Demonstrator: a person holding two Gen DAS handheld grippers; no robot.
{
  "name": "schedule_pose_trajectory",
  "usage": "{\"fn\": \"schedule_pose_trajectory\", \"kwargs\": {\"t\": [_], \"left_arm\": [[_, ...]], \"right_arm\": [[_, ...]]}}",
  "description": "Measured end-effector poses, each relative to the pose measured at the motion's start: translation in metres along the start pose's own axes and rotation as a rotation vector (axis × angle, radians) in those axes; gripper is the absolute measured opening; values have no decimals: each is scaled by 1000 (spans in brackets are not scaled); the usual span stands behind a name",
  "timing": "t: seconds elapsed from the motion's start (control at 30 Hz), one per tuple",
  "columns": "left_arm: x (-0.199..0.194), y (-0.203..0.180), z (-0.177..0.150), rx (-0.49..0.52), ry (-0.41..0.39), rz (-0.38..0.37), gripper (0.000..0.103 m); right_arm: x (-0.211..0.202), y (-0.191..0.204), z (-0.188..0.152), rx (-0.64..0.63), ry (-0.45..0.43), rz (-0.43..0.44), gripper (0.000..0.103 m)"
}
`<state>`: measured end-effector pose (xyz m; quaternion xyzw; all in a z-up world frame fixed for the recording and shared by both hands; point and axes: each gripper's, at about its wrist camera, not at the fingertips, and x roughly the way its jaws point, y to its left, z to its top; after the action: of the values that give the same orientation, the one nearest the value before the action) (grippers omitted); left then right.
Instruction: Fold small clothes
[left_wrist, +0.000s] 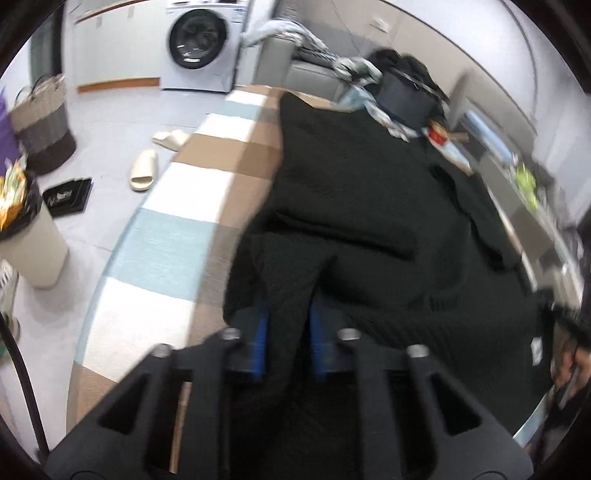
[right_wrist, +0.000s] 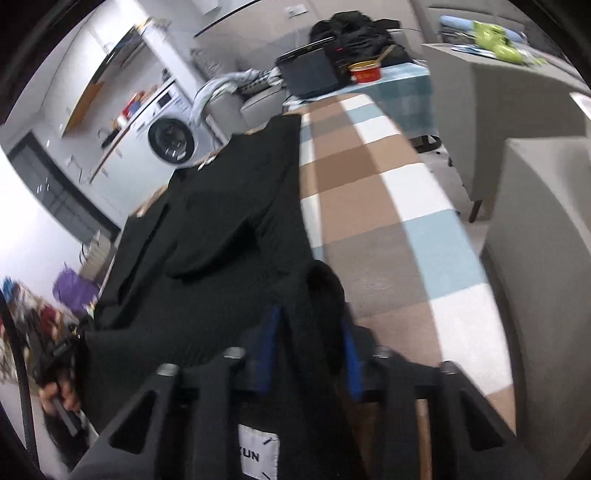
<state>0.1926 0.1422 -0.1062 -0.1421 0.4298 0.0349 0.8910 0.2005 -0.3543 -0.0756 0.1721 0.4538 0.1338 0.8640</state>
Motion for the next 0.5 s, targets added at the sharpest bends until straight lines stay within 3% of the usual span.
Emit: {"fn": "schedule_pose_trajectory", "kwargs": {"t": [0.33,0.5], "left_arm": [[-19,-27,-40,111,13,32,9],[-46,-16,-64,102,-1,69,9]], "right_arm": [[-15,11,-25,-64,43,-41,17],[-39,4,-51,-64,46,-62,17]]}}
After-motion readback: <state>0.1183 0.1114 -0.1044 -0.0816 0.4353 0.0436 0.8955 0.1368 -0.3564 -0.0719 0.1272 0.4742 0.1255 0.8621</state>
